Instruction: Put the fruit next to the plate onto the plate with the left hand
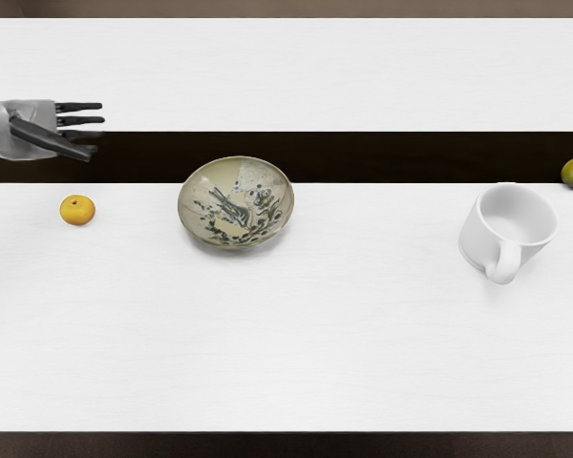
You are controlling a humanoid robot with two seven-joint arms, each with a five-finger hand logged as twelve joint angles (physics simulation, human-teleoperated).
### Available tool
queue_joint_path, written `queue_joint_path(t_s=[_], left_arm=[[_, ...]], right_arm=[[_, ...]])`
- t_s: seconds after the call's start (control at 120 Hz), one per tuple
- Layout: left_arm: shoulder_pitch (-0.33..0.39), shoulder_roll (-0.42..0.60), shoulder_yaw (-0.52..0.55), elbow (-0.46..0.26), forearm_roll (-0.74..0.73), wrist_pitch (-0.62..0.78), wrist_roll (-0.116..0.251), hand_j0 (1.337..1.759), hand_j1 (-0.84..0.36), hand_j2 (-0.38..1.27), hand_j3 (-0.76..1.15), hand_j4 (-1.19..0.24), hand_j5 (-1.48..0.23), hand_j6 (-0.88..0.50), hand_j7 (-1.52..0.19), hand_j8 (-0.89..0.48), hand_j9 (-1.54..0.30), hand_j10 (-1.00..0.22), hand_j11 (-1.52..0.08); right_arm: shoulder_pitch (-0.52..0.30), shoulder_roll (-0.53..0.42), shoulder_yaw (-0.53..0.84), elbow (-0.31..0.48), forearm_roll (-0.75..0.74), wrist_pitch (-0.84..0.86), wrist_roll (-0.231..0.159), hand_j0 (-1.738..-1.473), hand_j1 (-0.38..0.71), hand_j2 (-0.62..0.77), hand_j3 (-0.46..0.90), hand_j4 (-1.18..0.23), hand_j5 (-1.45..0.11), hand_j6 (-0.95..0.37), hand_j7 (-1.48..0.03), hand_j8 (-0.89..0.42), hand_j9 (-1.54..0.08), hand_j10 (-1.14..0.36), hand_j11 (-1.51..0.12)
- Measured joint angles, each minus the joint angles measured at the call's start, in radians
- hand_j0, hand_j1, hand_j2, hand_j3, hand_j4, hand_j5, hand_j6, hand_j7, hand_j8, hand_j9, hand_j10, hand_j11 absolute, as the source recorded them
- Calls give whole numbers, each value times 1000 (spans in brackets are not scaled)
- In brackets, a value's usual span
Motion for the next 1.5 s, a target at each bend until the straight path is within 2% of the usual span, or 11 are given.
queue_joint_path(t_s=[0.233, 0.492, 0.533, 0.583, 0.667, 0.717, 0.908, 1.008, 1.05, 1.217, 1.5], left_arm=[[-14, 0, -1, 2, 48, 0, 0, 1658, 349, 0, 0, 1, 0, 1, 0, 1, 0, 1, 0], [-55, 3, -1, -2, 209, 0, -5, 1658, 349, 0, 0, 0, 0, 0, 0, 0, 0, 0, 0], [-60, 20, 7, -12, 221, 0, -12, 1658, 349, 0, 0, 0, 0, 0, 0, 0, 0, 0, 0], [-83, 66, 31, -47, 244, 9, -42, 1658, 349, 0, 0, 0, 0, 0, 0, 0, 0, 0, 0], [-178, 127, 128, -130, 271, 86, -119, 1658, 349, 0, 0, 0, 0, 0, 0, 1, 0, 1, 0], [-207, 143, 195, -178, 279, 140, -162, 1658, 349, 0, 0, 0, 0, 0, 0, 0, 0, 0, 0], [-325, 157, 466, -378, 289, 391, -280, 1658, 349, 0, 0, -1, 0, -2, 0, -1, 0, -1, 0], [-414, 123, 624, -464, 290, 546, -340, 1658, 349, 1, 0, -1, 0, -2, 0, -2, 0, -1, 0], [-425, 113, 688, -495, 291, 614, -359, 1658, 349, 0, 0, -2, 0, -2, 0, -2, 0, -1, 0], [-476, 44, 888, -559, 294, 793, -390, 1658, 349, 1, 0, -2, 0, -2, 0, -2, 0, -1, 0], [-476, -48, 1043, -591, 325, 1014, -389, 1658, 340, 3, 0, -9, -11, -10, -11, -10, -11, -9, -11]], right_arm=[[0, 0, 1, 0, -2, -3, 0, -1658, -349, 0, 0, 0, 0, 0, 0, 0, 0, 0, 0], [0, 0, 1, 0, -2, -3, 0, -1658, -349, 0, 0, 0, 0, 0, 0, 0, 0, 0, 0], [0, 0, 1, 0, -2, -3, 0, -1658, -349, 0, 0, 0, 0, 0, 0, 0, 0, 0, 0], [0, 0, 1, 0, -2, -3, 0, -1658, -349, 0, 0, 0, 0, 0, 0, 0, 0, 0, 0], [0, 0, 1, 0, -2, -3, 0, -1658, -349, 0, 0, 0, 0, 0, 0, 0, 0, 0, 0], [0, 0, 1, 0, -2, -3, 0, -1658, -349, 0, 0, 0, 0, 0, 0, 0, 0, 0, 0], [0, 0, 1, 0, -2, -3, 0, -1658, -349, 0, 0, 0, 0, 0, 0, 0, 0, 0, 0], [0, 0, 1, 0, -2, -3, 0, -1658, -349, 0, 0, 0, 0, 0, 0, 0, 0, 0, 0], [0, 0, 1, -1, -2, -3, 0, -1658, -349, 0, 0, 0, 0, 0, 0, 0, 0, 0, 0], [0, 0, 1, -1, -2, -3, 0, -1658, -349, 0, 0, 0, 0, 0, 0, 0, 0, 0, 0], [0, 0, 1, 0, -2, -3, 0, -1658, -349, 0, 0, 0, 0, 0, 0, 0, 0, 0, 0]])
